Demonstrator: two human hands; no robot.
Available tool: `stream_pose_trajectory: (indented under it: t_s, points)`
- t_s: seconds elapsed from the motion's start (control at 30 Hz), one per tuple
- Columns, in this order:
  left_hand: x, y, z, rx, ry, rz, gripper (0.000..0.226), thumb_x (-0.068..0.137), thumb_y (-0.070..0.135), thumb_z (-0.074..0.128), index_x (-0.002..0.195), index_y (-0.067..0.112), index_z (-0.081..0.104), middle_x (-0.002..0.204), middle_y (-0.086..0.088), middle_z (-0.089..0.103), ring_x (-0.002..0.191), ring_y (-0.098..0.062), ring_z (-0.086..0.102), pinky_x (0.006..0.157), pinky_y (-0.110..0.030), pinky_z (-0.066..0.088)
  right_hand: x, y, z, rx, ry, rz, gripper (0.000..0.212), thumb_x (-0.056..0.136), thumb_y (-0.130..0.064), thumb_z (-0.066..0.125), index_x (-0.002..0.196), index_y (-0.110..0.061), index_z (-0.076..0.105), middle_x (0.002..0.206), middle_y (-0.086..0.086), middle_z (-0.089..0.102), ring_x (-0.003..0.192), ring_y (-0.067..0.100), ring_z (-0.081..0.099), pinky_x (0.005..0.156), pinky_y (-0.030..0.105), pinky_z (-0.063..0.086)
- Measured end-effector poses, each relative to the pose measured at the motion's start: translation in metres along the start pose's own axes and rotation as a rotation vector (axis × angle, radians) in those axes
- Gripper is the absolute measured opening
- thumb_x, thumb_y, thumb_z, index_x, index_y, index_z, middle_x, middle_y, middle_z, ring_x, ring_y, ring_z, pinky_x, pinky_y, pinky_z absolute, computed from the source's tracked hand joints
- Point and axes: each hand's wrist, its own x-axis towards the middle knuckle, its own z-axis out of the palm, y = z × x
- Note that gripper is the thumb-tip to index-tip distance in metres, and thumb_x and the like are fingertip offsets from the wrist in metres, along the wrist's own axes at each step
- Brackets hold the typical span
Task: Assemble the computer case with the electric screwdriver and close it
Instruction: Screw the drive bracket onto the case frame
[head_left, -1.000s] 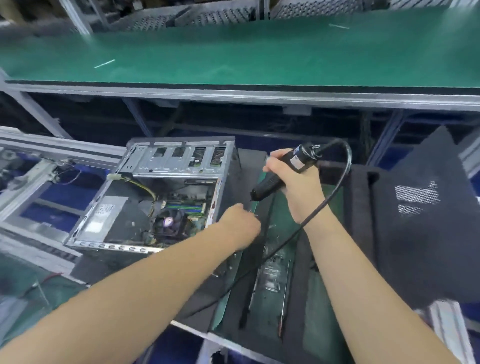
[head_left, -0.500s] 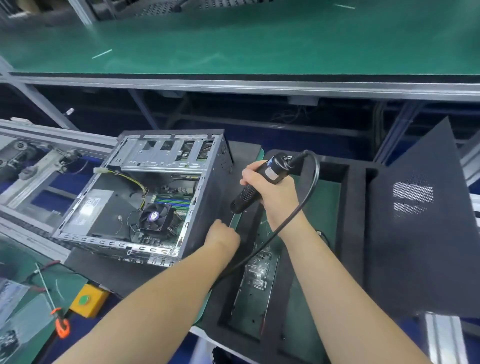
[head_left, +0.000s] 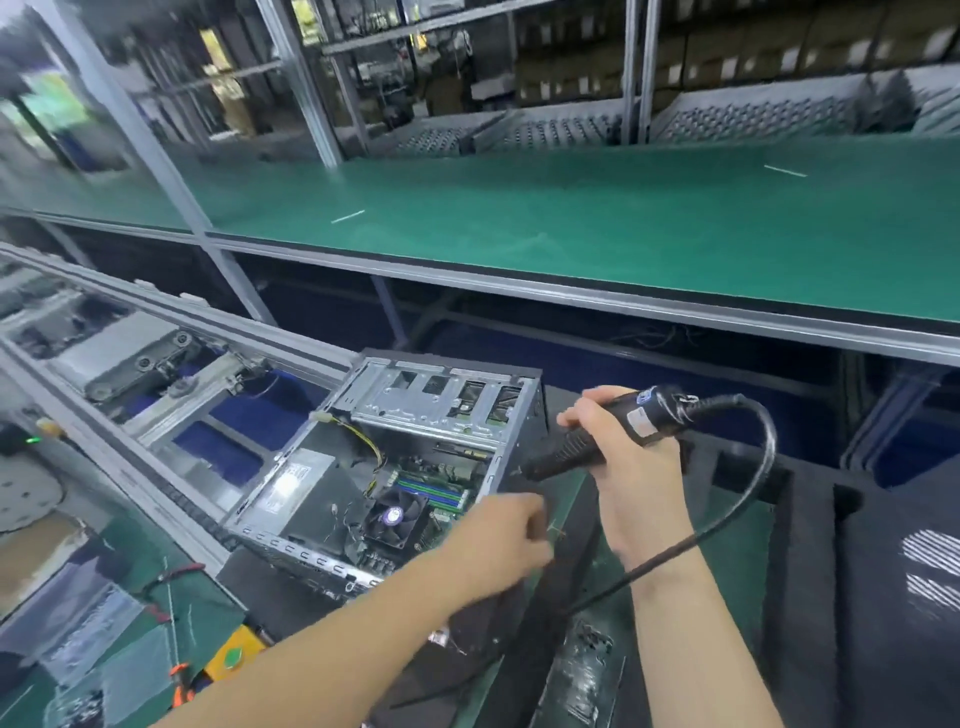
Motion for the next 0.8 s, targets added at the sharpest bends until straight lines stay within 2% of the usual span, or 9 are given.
stream_pose_trajectory:
  t_s: [0.03, 0.1, 0.2, 0.3, 0.43, 0.5, 0.6, 0.7, 0.8]
  points:
    - [-0.002, -0.007, -0.019, -0.153, 0.065, -0.051, 0.010, 0.075, 0.026, 0.064, 0.071, 0.023, 0.055, 0.069, 0.003, 0.064, 0.065, -0.014, 0.062, 0.056, -0.026, 0.046, 0.001, 0.000, 0.011, 0.035, -0.004, -0.004, 0.014, 0.090, -0.007, 0.076, 0.089, -0.021, 0.073, 0.087, 0.010, 0.073, 0.091, 0.028, 0.070, 0.092, 0.047, 0.057]
    - [0.000, -0.028, -0.050, -0.432, 0.178, -0.151, 0.008, 0.077, 0.019, 0.064, 0.072, 0.017, 0.058, 0.062, 0.000, 0.064, 0.054, -0.014, 0.061, 0.052, -0.026, 0.047, 0.003, 0.002, 0.034, 0.127, 0.007, 0.009, 0.019, 0.091, -0.001, 0.074, 0.088, -0.020, 0.072, 0.088, 0.008, 0.071, 0.089, 0.027, 0.069, 0.091, 0.045, 0.060]
    - [0.012, -0.063, -0.081, -0.748, 0.259, -0.236, 0.008, 0.079, 0.012, 0.063, 0.073, 0.013, 0.059, 0.071, -0.009, 0.067, 0.055, -0.019, 0.061, 0.056, -0.030, 0.053, 0.004, 0.013, 0.065, 0.187, 0.036, 0.015, 0.013, 0.083, -0.010, 0.078, 0.088, -0.021, 0.073, 0.090, 0.009, 0.070, 0.090, 0.028, 0.069, 0.094, 0.047, 0.059]
    - [0.033, -0.097, -0.102, -0.969, 0.252, -0.234, 0.004, 0.073, 0.014, 0.065, 0.078, 0.015, 0.065, 0.078, -0.010, 0.064, 0.060, -0.018, 0.061, 0.063, -0.029, 0.056, 0.009, 0.031, 0.098, 0.163, 0.078, 0.000, 0.012, 0.080, -0.014, 0.078, 0.086, -0.023, 0.074, 0.089, 0.008, 0.069, 0.089, 0.026, 0.068, 0.094, 0.049, 0.058]
    - [0.062, -0.144, -0.124, -1.061, 0.176, -0.192, 0.004, 0.082, 0.019, 0.070, 0.078, 0.021, 0.070, 0.082, -0.005, 0.061, 0.061, -0.013, 0.066, 0.082, -0.038, 0.058, 0.018, 0.053, 0.139, 0.170, 0.165, 0.002, 0.011, 0.081, -0.014, 0.078, 0.088, -0.021, 0.073, 0.092, 0.013, 0.068, 0.092, 0.032, 0.067, 0.103, 0.063, 0.054]
    - [0.075, -0.168, -0.131, -1.082, 0.152, -0.172, 0.004, 0.080, 0.024, 0.075, 0.082, 0.021, 0.073, 0.086, -0.003, 0.063, 0.063, -0.009, 0.068, 0.086, -0.041, 0.060, 0.020, 0.064, 0.154, 0.149, 0.211, -0.010, 0.011, 0.085, -0.014, 0.077, 0.087, -0.024, 0.074, 0.090, 0.014, 0.069, 0.092, 0.031, 0.069, 0.105, 0.063, 0.052]
    - [0.095, -0.197, -0.137, -1.123, 0.079, -0.142, 0.017, 0.074, 0.034, 0.080, 0.085, 0.022, 0.077, 0.095, -0.003, 0.067, 0.067, -0.008, 0.071, 0.088, -0.040, 0.060, 0.024, 0.078, 0.170, 0.153, 0.271, -0.048, 0.020, 0.096, -0.009, 0.072, 0.086, -0.026, 0.074, 0.087, 0.014, 0.069, 0.090, 0.029, 0.069, 0.103, 0.059, 0.053]
    - [0.111, -0.215, -0.132, -1.143, 0.012, -0.098, 0.005, 0.088, 0.022, 0.077, 0.091, 0.019, 0.080, 0.104, -0.005, 0.071, 0.079, -0.010, 0.072, 0.082, -0.037, 0.062, 0.026, 0.087, 0.179, 0.155, 0.345, -0.090, 0.018, 0.097, -0.007, 0.070, 0.088, -0.022, 0.073, 0.085, 0.012, 0.068, 0.089, 0.029, 0.068, 0.100, 0.055, 0.055]
    - [0.121, -0.221, -0.125, -1.116, -0.068, -0.048, 0.010, 0.095, 0.016, 0.070, 0.096, 0.018, 0.080, 0.106, 0.000, 0.073, 0.091, -0.013, 0.068, 0.081, -0.039, 0.063, 0.029, 0.089, 0.181, 0.147, 0.387, -0.099, 0.012, 0.098, -0.008, 0.070, 0.093, -0.019, 0.071, 0.085, 0.012, 0.069, 0.089, 0.028, 0.070, 0.100, 0.055, 0.056]
